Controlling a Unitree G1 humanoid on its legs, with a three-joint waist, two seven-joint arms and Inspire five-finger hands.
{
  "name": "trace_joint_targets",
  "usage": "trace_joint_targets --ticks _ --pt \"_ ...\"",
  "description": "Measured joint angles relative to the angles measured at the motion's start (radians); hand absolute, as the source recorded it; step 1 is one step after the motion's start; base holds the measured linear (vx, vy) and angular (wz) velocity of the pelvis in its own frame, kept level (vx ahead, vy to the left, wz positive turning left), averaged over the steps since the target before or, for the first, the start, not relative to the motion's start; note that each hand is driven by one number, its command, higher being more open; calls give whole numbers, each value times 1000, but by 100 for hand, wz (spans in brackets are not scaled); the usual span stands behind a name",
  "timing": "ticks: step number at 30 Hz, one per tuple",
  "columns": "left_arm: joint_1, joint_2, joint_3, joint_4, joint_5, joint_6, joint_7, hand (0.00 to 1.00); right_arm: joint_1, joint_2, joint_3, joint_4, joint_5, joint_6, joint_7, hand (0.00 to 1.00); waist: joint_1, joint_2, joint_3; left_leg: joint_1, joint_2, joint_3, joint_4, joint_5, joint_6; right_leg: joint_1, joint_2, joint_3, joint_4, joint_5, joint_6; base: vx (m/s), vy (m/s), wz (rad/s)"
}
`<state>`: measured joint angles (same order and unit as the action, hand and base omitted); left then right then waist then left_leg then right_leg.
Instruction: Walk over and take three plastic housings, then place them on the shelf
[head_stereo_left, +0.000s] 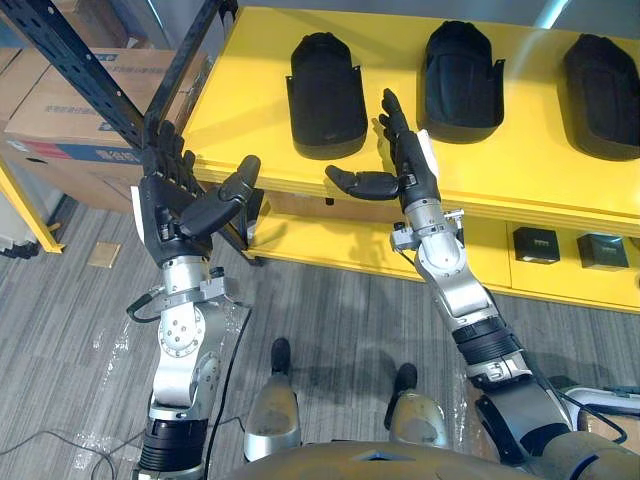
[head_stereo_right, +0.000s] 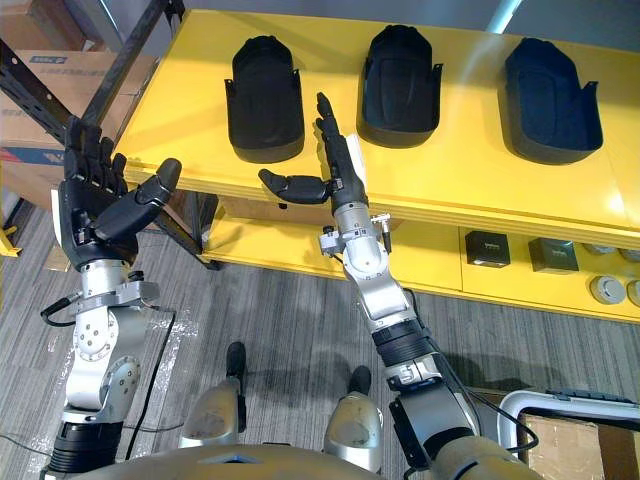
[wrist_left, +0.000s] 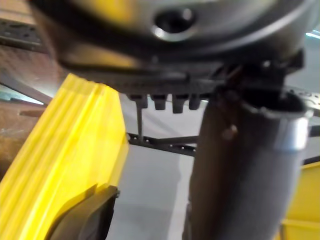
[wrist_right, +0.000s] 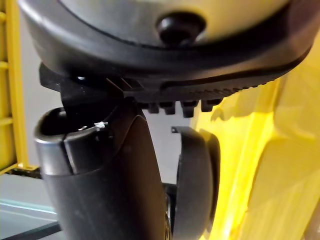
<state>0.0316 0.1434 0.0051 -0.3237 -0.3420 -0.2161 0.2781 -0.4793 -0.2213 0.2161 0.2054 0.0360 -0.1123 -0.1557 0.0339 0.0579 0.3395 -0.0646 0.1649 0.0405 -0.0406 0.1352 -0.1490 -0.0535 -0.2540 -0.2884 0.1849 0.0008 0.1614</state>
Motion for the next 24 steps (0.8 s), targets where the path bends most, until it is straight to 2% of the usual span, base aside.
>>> trace_joint_targets --ticks 4,8,12,19,24 --pt "0 -14 -3 0 43 0 -8 100 -7 0 2 0 -2 0 45 100 -4 12 25 2 -1 2 6 -1 1 -24 -12 4 66 -42 -8 -36 -11 2" --pt "1 -19 -15 0 44 3 -19 100 -12 -1 5 -7 -22 -2 82 100 -6 14 34 0 -5 11 16 -6 7 -44 -21 18 98 -58 -4 -45 -10 -6" --pt "0 -23 -44 0 57 9 -21 100 -12 -3 19 -21 -21 -2 107 100 -11 17 40 -2 -13 16 22 -14 16 -53 -30 26 109 -60 -5 -16 2 -3" --pt "1 -28 -84 0 105 64 -32 100 -9 -6 35 -51 -9 -2 173 100 -11 21 46 -2 -14 20 24 -12 12 -56 -31 30 112 -61 -4 0 0 0" --pt "1 -28 -89 1 114 67 -39 100 -9 -6 65 -72 12 -2 207 100 -11 22 48 -2 -15 20 30 -14 12 -55 -32 30 115 -62 -2 0 0 0"
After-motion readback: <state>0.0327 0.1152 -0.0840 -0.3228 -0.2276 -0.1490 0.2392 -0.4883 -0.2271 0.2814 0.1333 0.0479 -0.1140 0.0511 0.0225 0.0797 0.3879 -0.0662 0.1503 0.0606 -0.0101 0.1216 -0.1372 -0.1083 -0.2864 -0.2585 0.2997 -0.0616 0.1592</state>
